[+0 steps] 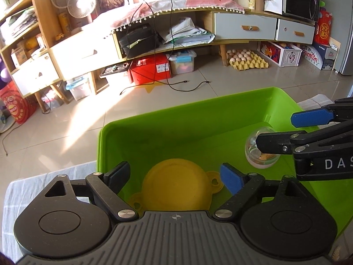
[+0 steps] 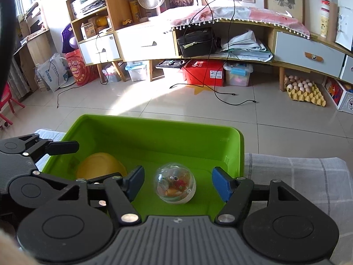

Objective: Organize rigid objects
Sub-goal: 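Carry both toys over the green bin and open both tools to drop them, then move the left tool to the pink pig while the right tool reaches the purple grapes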

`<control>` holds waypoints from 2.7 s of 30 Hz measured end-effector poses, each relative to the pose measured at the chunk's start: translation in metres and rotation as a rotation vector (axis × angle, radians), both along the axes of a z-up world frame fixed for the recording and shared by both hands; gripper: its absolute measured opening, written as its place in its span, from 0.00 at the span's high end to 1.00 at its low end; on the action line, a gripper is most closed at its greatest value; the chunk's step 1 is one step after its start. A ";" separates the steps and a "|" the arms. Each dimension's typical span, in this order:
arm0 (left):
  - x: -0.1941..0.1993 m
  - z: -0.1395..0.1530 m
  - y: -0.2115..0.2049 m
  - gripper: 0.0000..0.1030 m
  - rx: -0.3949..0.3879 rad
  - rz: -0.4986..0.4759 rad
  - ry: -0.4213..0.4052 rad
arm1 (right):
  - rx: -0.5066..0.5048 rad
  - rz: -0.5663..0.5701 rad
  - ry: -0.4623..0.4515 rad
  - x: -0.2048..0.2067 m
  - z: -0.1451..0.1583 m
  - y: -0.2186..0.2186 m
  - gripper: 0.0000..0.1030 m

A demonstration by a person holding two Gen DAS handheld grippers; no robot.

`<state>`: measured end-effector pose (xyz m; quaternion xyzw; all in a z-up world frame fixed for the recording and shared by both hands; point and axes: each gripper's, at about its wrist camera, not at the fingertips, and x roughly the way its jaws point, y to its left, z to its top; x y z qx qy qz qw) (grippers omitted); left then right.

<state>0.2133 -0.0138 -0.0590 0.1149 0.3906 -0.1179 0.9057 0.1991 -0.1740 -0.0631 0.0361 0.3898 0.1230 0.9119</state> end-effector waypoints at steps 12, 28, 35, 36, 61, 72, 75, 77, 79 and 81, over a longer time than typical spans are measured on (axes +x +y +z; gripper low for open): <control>-0.035 0.036 0.005 0.05 -0.043 0.034 -0.027 | 0.022 -0.021 -0.018 -0.033 0.040 -0.016 0.60; -0.113 0.072 0.018 0.04 -0.059 0.021 -0.041 | 0.036 0.007 0.002 -0.119 0.081 -0.027 0.44; -0.141 0.064 0.033 0.04 -0.100 0.031 -0.019 | 0.038 0.029 0.031 -0.151 0.068 -0.028 0.41; -0.145 0.062 0.036 0.04 -0.112 0.033 -0.016 | 0.040 0.032 0.033 -0.156 0.065 -0.029 0.41; -0.187 0.021 0.051 0.04 -0.133 0.003 0.128 | 0.103 -0.119 0.298 -0.202 -0.009 -0.064 0.39; -0.178 0.023 0.046 0.05 -0.230 0.001 0.115 | 0.153 -0.153 0.344 -0.200 -0.020 -0.068 0.39; -0.172 0.025 0.048 0.07 -0.303 0.035 0.131 | 0.184 -0.171 0.360 -0.198 -0.023 -0.069 0.40; -0.169 0.026 0.049 0.09 -0.344 0.059 0.145 | 0.196 -0.184 0.366 -0.196 -0.024 -0.069 0.40; -0.165 0.025 0.046 0.13 -0.369 0.084 0.152 | 0.204 -0.198 0.372 -0.194 -0.026 -0.070 0.42; -0.162 0.024 0.040 0.17 -0.362 0.090 0.155 | 0.214 -0.208 0.380 -0.193 -0.028 -0.070 0.46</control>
